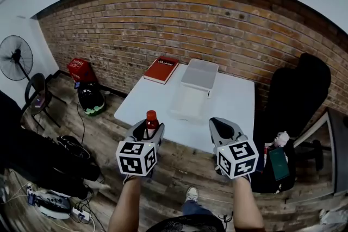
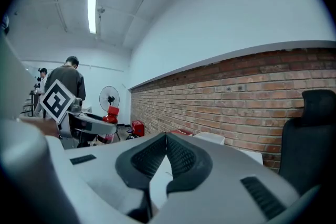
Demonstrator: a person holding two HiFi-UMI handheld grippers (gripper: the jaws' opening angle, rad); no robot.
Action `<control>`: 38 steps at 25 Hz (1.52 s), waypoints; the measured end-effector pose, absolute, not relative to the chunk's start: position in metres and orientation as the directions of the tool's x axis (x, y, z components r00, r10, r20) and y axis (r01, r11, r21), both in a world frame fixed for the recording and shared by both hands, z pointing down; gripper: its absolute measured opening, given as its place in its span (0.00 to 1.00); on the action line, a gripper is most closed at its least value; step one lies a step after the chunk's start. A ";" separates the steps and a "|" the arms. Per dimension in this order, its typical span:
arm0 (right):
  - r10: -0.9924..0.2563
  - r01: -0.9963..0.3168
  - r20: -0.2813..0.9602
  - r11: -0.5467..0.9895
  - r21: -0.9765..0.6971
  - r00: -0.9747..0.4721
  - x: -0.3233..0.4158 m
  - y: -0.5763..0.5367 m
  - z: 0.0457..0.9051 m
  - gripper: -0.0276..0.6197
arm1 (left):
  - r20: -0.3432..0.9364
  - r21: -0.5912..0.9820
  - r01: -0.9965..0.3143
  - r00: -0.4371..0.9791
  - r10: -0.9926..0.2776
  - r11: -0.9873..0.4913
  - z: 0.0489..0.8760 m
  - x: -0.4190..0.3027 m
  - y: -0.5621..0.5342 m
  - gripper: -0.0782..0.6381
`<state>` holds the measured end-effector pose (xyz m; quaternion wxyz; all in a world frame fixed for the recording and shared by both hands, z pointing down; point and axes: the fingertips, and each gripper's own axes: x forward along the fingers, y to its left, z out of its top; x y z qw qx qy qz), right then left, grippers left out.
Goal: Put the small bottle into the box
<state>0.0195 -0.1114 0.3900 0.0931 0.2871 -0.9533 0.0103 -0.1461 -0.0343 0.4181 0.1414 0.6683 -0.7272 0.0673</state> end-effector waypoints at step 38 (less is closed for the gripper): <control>-0.533 -0.542 0.198 0.840 0.013 -0.822 -0.031 -0.300 0.394 0.07 | 0.307 0.085 -0.991 -0.070 -0.949 0.100 0.418 -0.195 -0.222 0.44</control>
